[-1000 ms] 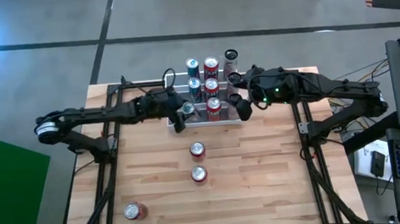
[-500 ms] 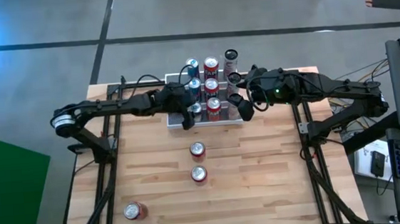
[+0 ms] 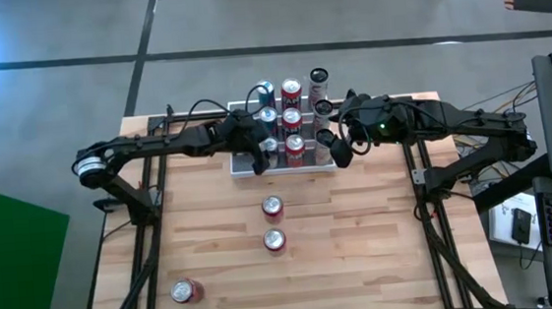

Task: Place canned beverage on shelf
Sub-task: Put the blue soda can on the bottom tier of the shelf aligned with the other blue soda can, then put the center red soda can on the top tier of the shelf

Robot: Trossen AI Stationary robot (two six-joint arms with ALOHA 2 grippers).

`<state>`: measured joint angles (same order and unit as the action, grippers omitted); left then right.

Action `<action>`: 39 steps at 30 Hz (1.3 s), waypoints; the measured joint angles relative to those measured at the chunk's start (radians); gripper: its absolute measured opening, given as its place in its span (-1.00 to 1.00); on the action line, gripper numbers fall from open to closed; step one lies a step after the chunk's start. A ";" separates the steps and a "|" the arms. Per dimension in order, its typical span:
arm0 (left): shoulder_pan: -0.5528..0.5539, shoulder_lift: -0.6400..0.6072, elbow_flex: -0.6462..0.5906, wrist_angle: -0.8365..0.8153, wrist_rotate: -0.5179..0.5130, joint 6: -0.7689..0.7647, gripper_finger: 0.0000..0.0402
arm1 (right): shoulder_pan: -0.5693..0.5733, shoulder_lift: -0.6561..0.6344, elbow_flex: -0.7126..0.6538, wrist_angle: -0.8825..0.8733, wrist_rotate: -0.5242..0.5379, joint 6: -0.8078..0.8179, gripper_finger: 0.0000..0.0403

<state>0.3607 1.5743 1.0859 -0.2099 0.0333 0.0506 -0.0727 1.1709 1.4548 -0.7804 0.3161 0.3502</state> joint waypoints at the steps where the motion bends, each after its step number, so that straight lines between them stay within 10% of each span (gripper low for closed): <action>1: 0.002 0.000 0.000 -0.002 -0.005 -0.003 0.37 | 0.000 0.000 0.000 0.000 0.000 -0.003 0.62; 12: 0.004 -0.118 -0.002 -0.062 -0.086 -0.026 0.67 | 0.000 -0.001 0.000 0.000 0.000 -0.010 0.62; 39: -0.111 -0.410 -0.106 -0.377 -0.166 -0.282 0.68 | 0.000 0.024 0.000 0.022 0.000 -0.003 0.62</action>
<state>0.2501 1.1642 0.9802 -0.5870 -0.1326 -0.2317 -0.0727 1.1949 1.4544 -0.7589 0.3159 0.3473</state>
